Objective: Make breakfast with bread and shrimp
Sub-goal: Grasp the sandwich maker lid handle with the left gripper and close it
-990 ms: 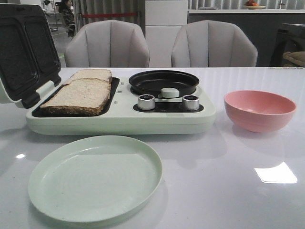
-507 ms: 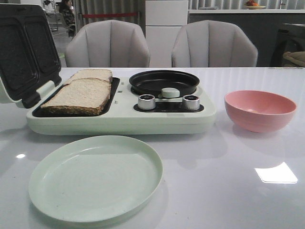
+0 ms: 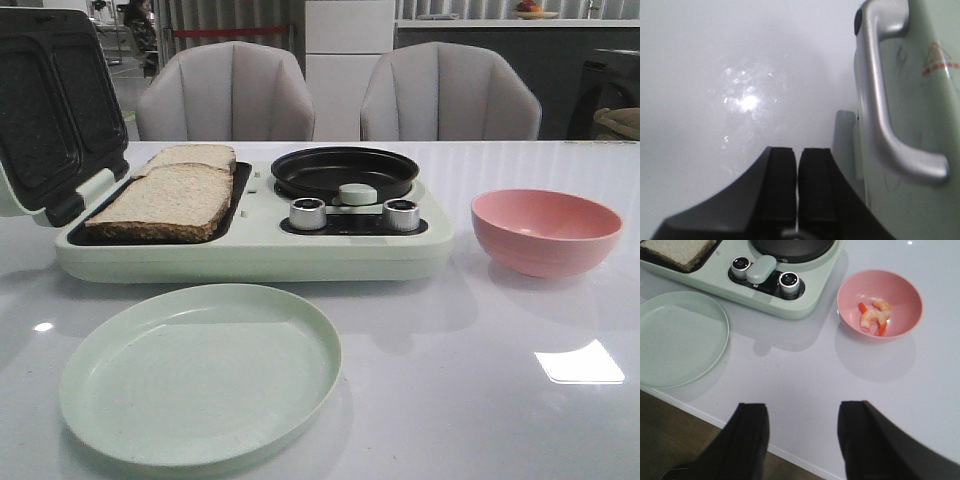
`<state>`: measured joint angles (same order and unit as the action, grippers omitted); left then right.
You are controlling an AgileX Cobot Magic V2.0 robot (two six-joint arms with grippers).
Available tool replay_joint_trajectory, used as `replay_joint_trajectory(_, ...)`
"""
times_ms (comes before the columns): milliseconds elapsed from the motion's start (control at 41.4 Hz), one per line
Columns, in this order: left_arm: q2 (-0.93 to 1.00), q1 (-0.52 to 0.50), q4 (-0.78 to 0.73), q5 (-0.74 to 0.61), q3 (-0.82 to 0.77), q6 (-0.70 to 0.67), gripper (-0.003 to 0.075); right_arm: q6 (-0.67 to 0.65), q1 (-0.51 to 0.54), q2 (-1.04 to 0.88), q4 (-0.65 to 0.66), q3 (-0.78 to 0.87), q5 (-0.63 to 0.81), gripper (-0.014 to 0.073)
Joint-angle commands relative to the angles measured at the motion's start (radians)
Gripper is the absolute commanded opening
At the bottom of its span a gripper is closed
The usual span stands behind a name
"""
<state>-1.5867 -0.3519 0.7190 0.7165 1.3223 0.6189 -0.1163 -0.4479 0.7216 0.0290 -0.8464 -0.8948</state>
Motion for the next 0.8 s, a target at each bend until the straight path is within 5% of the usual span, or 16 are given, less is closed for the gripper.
replay_joint_trajectory(0,-0.031,0.006,0.085,-0.027,0.105,0.013,0.0144,0.002,0.0,-0.006,0.016,-0.026,0.07,0.0441)
replay_joint_trajectory(266,-0.178,0.061,0.128,0.031,0.254,0.03,0.0144,0.002,0.0,-0.006,0.016,-0.026,0.07,0.0441)
replay_joint_trajectory(773,-0.196,0.256,0.13,0.05,0.299,0.037,0.0144,0.002,0.0,-0.006,0.016,-0.026,0.07,0.0441)
